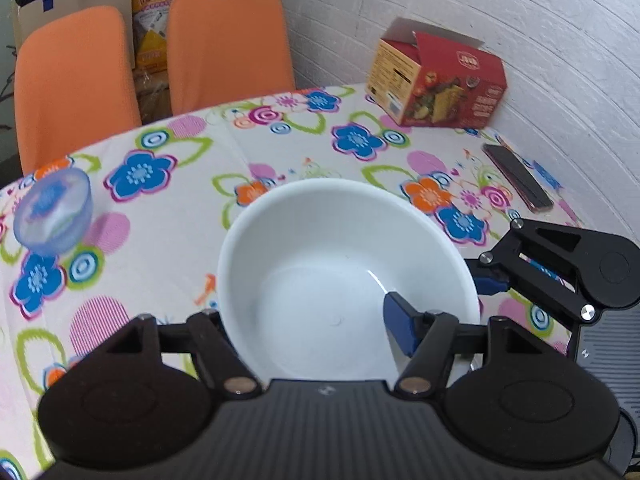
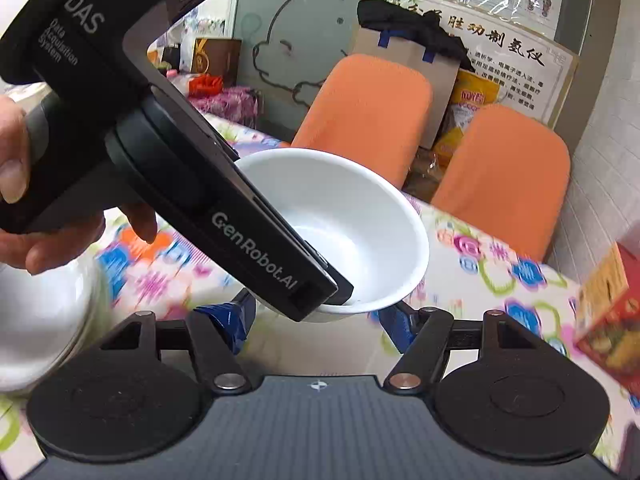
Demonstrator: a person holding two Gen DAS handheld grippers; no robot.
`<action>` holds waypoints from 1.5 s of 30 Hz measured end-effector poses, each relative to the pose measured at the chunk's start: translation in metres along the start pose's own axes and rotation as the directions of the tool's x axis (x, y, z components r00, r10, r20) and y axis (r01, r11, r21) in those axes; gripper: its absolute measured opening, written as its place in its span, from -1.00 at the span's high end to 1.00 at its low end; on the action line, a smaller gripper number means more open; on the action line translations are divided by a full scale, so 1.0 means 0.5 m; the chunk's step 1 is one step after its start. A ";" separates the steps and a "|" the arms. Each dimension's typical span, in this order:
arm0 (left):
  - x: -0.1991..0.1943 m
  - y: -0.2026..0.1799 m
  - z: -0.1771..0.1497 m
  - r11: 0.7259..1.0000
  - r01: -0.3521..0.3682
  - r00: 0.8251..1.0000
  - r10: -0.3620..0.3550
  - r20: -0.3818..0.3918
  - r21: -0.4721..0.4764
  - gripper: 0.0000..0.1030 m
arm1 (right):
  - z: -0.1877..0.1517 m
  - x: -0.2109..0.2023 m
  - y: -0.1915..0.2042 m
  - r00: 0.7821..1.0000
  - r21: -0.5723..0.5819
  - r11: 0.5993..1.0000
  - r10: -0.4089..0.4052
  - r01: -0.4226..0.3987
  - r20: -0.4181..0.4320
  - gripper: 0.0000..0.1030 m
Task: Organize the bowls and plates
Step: 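Carry the white bowl with the left tool into the steel bowl, release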
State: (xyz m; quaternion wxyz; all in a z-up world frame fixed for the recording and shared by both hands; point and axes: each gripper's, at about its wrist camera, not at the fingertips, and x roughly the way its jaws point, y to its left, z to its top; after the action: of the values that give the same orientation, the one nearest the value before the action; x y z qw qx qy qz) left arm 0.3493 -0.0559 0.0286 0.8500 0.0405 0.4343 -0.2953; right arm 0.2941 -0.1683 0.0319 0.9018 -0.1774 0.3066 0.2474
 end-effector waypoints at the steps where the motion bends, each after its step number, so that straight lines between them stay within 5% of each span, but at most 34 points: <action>1: -0.002 -0.015 -0.017 1.000 0.006 1.000 -0.006 -0.004 0.004 -0.29 | -0.017 -0.018 0.012 1.000 -0.007 1.000 -0.007 0.007 -0.013 -0.05; 11: 0.031 -0.025 -0.100 0.998 0.040 0.998 -0.043 -0.056 -0.049 -0.34 | -0.106 -0.057 0.065 0.995 0.006 1.000 -0.017 0.018 -0.095 -0.05; 21: 0.007 -0.015 -0.090 0.993 0.076 0.990 -0.086 -0.113 -0.094 -0.70 | -0.136 -0.079 0.072 0.997 0.020 0.999 -0.030 0.031 -0.078 -0.06; 33: -0.054 0.009 -0.093 0.984 0.109 0.989 -0.121 -0.083 -0.139 -0.70 | -0.142 -0.114 0.062 0.997 0.049 0.999 0.006 -0.002 -0.081 -0.06; 45: -0.153 0.106 -0.101 0.967 0.001 0.999 0.012 0.048 -0.254 -0.70 | -0.145 -0.173 0.040 1.000 0.139 0.990 0.017 -0.016 -0.008 -0.08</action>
State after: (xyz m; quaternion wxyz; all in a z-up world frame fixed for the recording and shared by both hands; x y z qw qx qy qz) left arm 0.3074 0.0399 0.0455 0.8593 -0.0748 0.4476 -0.2359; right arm 0.1897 -0.2155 0.0296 0.9085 -0.1127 0.3286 0.2321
